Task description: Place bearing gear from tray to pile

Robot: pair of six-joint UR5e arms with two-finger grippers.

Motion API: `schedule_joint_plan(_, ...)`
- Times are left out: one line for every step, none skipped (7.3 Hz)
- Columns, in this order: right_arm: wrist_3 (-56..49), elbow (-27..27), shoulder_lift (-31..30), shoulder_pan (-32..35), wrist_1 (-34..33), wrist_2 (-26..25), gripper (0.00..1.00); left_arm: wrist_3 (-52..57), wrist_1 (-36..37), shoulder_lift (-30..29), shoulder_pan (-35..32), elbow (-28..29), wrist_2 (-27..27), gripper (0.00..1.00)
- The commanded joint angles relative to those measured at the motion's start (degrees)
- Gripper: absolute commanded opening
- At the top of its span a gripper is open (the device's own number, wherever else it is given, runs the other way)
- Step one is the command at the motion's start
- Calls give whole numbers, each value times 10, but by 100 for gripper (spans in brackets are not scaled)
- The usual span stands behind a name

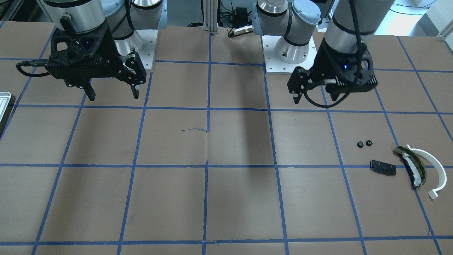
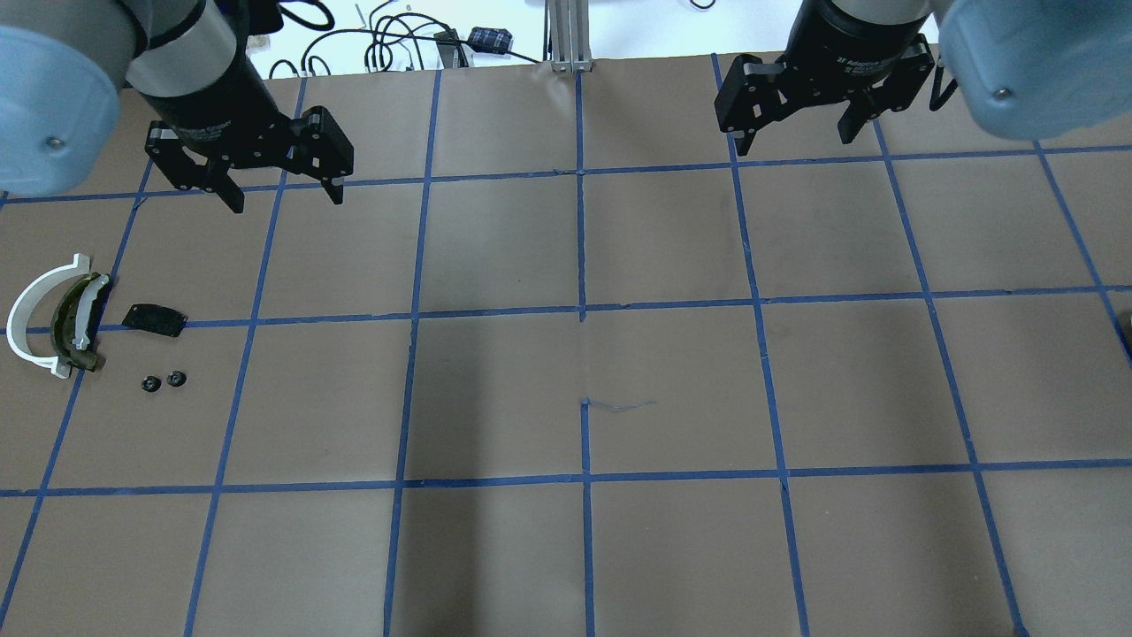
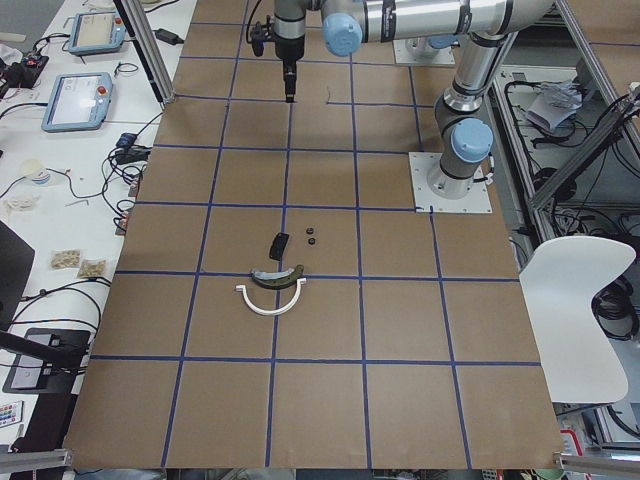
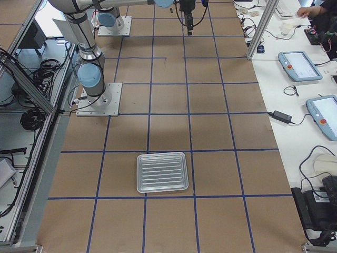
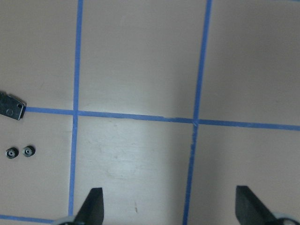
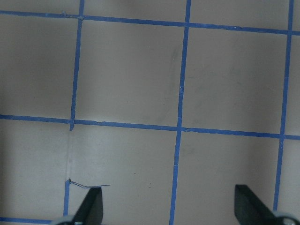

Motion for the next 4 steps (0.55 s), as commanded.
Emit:
schedule_joint_plan(0, -2, 0, 0, 0, -1, 100, 2, -45, 26, 12, 23, -3, 100)
schedule_joint_plan(0, -4, 0, 0, 4, -2, 100, 26, -40, 27, 46, 22, -8, 100)
schedule_joint_plan(0, -6, 0, 0, 2, -2, 100, 42, -23, 27, 58, 19, -8, 100)
schedule_joint_plan(0, -11, 1, 0, 4, -2, 100, 36, -20, 27, 55, 12, -7, 100)
